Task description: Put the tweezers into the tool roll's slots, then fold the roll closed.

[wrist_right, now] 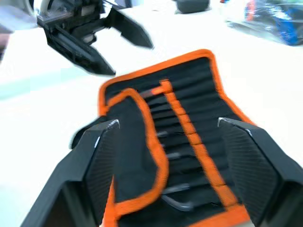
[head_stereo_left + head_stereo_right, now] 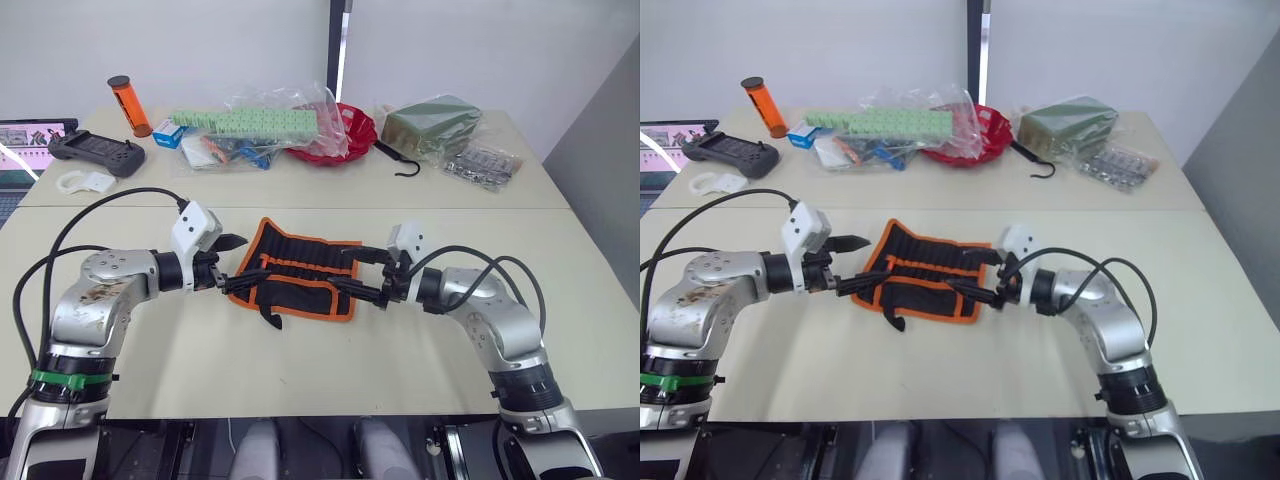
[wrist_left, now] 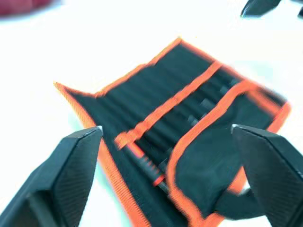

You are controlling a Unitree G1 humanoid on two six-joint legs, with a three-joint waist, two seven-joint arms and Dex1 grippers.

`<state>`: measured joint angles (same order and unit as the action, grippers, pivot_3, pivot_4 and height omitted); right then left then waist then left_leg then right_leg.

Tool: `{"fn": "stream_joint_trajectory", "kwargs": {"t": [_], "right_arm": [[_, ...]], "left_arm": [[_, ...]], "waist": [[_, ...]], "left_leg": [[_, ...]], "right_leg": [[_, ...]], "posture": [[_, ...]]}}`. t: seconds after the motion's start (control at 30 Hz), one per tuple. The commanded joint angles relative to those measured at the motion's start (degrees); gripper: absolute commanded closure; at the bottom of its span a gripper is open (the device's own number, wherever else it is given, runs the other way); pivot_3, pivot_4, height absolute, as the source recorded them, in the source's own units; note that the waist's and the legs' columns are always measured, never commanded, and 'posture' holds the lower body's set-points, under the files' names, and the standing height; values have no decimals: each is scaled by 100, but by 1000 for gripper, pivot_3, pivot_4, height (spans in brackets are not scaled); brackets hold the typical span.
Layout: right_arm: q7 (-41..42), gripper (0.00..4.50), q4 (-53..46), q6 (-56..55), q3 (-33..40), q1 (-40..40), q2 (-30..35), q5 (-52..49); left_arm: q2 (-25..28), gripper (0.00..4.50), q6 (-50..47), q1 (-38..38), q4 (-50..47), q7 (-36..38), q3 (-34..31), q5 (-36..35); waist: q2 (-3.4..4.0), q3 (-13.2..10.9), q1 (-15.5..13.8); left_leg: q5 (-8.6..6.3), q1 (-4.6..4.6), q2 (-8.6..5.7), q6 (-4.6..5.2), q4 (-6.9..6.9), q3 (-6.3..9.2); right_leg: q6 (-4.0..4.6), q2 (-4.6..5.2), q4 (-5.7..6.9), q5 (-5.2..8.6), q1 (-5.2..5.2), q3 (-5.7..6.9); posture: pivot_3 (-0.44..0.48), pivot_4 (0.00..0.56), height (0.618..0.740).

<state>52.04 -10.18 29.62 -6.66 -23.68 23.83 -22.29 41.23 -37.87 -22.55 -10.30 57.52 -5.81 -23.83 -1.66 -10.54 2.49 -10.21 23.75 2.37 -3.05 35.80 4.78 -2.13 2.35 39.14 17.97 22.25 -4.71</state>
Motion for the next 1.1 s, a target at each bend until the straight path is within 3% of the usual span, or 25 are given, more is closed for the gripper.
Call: {"fn": "stream_joint_trajectory", "kwargs": {"t": [0.03, 0.3, 0.4, 0.6, 0.87, 1.1], "right_arm": [[-114, 1643, -232, 1, -275, 34, -115, 44], [-601, 4401, 202, -346, -1013, 31, -450, 803], [-731, 4500, 431, -506, -1117, -33, -554, 1018], [-1045, 4500, 1000, -820, -1251, -49, -763, 1448], [-1247, 4500, 1284, -845, -1231, 142, -704, 1666], [-1305, 4500, 1180, -769, -1172, 306, -591, 1675]], "left_arm": [[-88, 783, -126, 217, -528, -137, -84, -325], [-706, 3451, 257, 786, -555, -825, 732, 172], [-919, 4466, 337, 696, -421, -1015, 850, 275], [-1609, 4491, 617, 498, 48, -1621, 1062, 577], [-1449, 4491, 1309, 756, 793, -1871, 878, 1023], [-1488, 4491, 1592, 838, 957, -1981, 606, 891]], "waist": [[0, 0, 0], [0, 0, -19], [0, 0, -21], [-1, 1, -25], [-1, 5, -1], [-1, 11, -14]], "left_leg": [[0, -1, 0, 0, 0, 0], [0, 0, -2, 0, 3, -1], [0, 0, -2, 0, 4, -1], [0, 0, -5, 0, 3, -1], [0, -28, -5, 0, 0, -2], [0, -64, -6, -1, -1, -2]], "right_leg": [[0, 0, 0, 0, 0, 0], [0, 1, -1, 0, 0, -3], [1, 1, 0, -1, 0, -2], [0, 3, -1, -1, -1, -4], [0, 4, 2, -1, -20, -5], [-2, 4, -5, 1, -60, -6]], "posture": [[0, 150, 740], [0, 150, 740], [0, 150, 740], [0, 150, 740], [0, 150, 740], [0, 150, 740]]}}
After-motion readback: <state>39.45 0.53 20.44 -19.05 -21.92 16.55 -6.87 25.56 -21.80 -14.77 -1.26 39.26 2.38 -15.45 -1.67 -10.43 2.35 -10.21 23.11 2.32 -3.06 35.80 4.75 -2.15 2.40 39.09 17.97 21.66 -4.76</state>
